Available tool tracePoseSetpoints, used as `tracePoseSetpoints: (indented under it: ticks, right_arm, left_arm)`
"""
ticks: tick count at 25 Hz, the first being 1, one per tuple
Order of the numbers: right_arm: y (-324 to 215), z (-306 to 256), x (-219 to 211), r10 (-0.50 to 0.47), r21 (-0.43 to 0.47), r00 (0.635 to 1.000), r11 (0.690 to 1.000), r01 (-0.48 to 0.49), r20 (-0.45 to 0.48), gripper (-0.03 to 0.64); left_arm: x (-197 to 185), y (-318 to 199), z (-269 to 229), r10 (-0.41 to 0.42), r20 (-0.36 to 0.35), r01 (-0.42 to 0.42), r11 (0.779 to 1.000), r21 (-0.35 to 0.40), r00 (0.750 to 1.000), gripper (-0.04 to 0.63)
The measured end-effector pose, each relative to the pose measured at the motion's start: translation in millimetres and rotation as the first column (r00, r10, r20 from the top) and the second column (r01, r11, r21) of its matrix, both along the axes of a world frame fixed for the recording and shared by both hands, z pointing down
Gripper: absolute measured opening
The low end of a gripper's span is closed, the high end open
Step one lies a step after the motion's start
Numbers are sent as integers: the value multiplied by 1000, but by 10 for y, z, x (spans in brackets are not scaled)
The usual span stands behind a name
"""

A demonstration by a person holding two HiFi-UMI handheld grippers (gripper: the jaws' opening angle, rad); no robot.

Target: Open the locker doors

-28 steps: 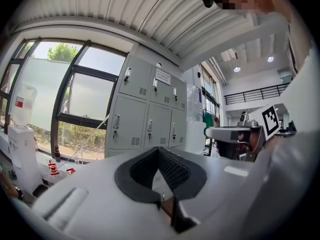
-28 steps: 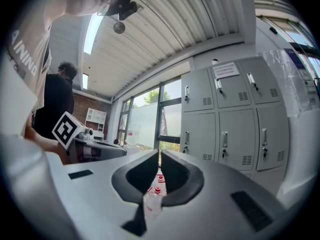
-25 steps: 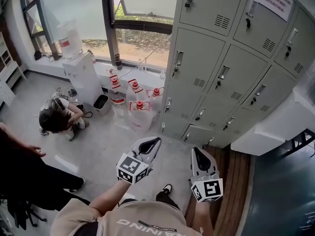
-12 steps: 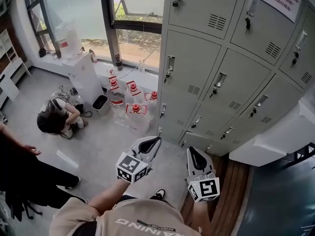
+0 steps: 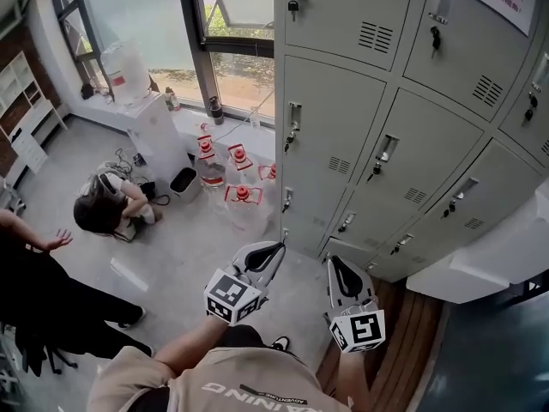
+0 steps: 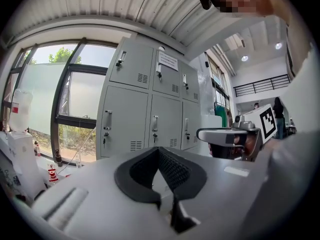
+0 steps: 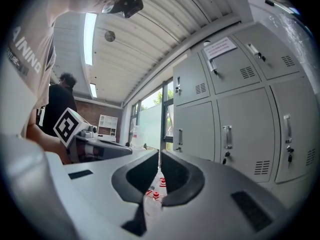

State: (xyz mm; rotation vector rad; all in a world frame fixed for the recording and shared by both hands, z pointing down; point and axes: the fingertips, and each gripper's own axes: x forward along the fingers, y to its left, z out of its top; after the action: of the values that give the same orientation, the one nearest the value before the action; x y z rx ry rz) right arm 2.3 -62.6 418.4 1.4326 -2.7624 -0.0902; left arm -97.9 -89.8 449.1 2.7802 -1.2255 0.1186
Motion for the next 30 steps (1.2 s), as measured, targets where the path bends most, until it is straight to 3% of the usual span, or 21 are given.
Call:
tracePoseSetpoints:
  ticks: [12,30]
  right_arm:
    - [-629,-92,-177,-25,15,999,1000,25,-23,12]
    - [-2043,-497,-835,45,104,998,994,-40,-45,12]
  left_arm:
    - [-59,-639,-76,12,-27,-11,999,31,1000,6]
    - [-644,-2101,-437,103,-64,-96,990,104,993,6]
